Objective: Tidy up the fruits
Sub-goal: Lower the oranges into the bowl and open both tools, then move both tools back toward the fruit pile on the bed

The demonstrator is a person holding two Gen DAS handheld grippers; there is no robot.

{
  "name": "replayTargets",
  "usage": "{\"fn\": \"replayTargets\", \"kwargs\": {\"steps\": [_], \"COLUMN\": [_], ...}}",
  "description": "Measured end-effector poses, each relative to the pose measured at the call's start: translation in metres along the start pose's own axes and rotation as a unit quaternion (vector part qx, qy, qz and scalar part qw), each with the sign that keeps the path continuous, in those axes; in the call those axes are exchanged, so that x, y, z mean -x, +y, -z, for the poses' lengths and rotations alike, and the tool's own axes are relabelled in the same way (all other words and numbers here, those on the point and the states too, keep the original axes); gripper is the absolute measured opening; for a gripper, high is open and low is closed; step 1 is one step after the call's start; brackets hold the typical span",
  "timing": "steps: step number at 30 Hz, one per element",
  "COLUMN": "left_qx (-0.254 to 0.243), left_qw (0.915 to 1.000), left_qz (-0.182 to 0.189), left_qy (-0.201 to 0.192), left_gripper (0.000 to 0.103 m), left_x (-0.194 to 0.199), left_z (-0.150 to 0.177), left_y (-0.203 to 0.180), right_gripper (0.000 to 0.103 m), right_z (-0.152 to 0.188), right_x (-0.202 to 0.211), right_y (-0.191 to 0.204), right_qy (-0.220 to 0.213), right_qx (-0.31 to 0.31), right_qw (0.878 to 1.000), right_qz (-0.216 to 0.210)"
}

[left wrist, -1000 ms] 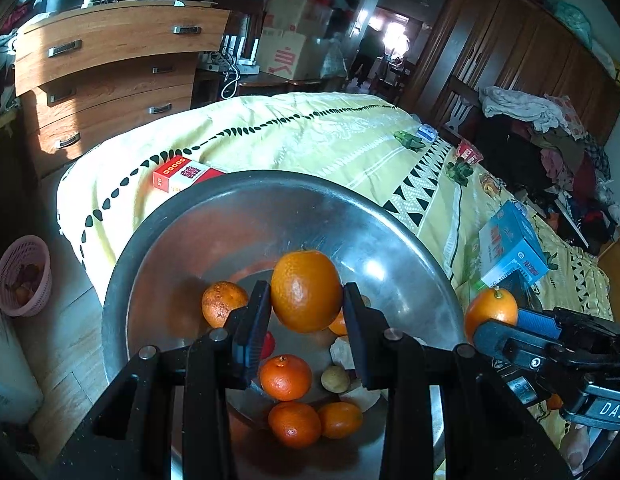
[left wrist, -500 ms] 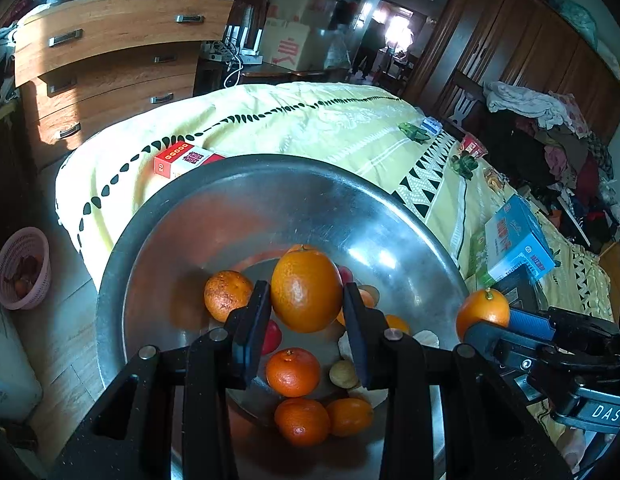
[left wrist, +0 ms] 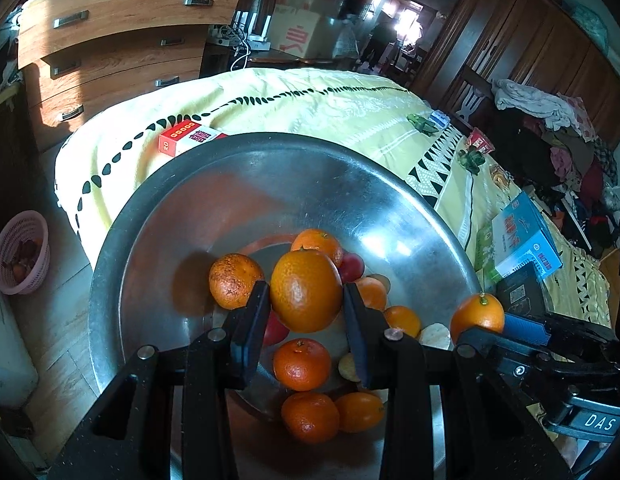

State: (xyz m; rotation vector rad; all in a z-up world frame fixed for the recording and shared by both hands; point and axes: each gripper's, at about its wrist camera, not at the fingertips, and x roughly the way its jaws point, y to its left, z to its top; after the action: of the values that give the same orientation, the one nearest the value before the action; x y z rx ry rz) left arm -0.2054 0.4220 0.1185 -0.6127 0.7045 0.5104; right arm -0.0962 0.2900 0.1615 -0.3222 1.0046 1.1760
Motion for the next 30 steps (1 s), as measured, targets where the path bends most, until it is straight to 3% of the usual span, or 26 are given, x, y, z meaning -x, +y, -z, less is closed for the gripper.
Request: {"fn": "replayTargets", "kwargs": {"steps": [1, 4, 8, 11, 14, 17, 19, 20, 22, 23, 25, 26, 27, 30], "left_qx": [0.002, 0.007, 0.011, 0.014, 0.008, -0.038, -0.098, -0.119, -0.182, -0.201, -0.255, -0.284, -0.299, -0.350], "left_qw": [1.0000, 1.0000, 0.9999, 0.9997, 0.9995, 0.9964, 0.9886, 0.9848, 0.9684, 0.9617, 0.9394, 0.9245, 0.9159, 0.8939], "left_qz": [-0.002, -0.003, -0.006, -0.009, -0.014, -0.007, 0.027, 0.042, 0.103, 0.126, 0.189, 0.228, 0.250, 0.279], "left_qy": [0.000, -0.005, -0.010, -0.015, -0.029, -0.075, -0.111, -0.120, -0.137, -0.138, -0.130, -0.112, -0.094, -0.024], "left_gripper": [0.038, 0.059, 0.069, 0.071, 0.071, 0.071, 0.071, 0.073, 0.077, 0.077, 0.077, 0.079, 0.080, 0.080], "left_x": [0.000, 0.002, 0.004, 0.007, 0.017, 0.044, 0.069, 0.076, 0.095, 0.100, 0.106, 0.105, 0.100, 0.064], "left_z": [0.000, -0.001, -0.003, -0.004, -0.007, -0.010, -0.004, 0.000, 0.020, 0.028, 0.055, 0.074, 0.088, 0.141], "left_y": [0.001, 0.003, 0.004, 0.003, -0.005, -0.039, -0.086, -0.103, -0.162, -0.182, -0.236, -0.267, -0.288, -0.347], "right_gripper": [0.038, 0.042, 0.073, 0.073, 0.073, 0.073, 0.080, 0.091, 0.103, 0.103, 0.103, 0.103, 0.103, 0.103], "right_z": [0.000, -0.001, -0.002, -0.003, 0.003, 0.032, 0.064, 0.091, 0.134, 0.156, 0.204, 0.229, 0.253, 0.311], "right_x": [0.000, -0.001, 0.004, 0.015, 0.050, 0.116, 0.157, 0.182, 0.210, 0.219, 0.229, 0.233, 0.233, 0.219], "right_y": [0.001, 0.001, 0.003, 0.005, 0.010, 0.004, -0.010, -0.025, -0.055, -0.075, -0.125, -0.150, -0.176, -0.245], "right_qy": [0.001, 0.003, -0.010, -0.026, -0.083, -0.188, -0.248, -0.277, -0.304, -0.299, -0.260, -0.242, -0.219, -0.129], "right_qx": [0.000, 0.000, 0.000, 0.005, 0.018, 0.022, 0.010, -0.011, -0.060, -0.091, -0.158, -0.191, -0.222, -0.294], "right_qw": [1.000, 1.000, 1.000, 1.000, 0.996, 0.980, 0.962, 0.950, 0.930, 0.923, 0.914, 0.903, 0.894, 0.876], "right_qz": [0.000, -0.002, -0.003, 0.003, 0.019, 0.065, 0.111, 0.146, 0.197, 0.223, 0.270, 0.297, 0.323, 0.360]}}
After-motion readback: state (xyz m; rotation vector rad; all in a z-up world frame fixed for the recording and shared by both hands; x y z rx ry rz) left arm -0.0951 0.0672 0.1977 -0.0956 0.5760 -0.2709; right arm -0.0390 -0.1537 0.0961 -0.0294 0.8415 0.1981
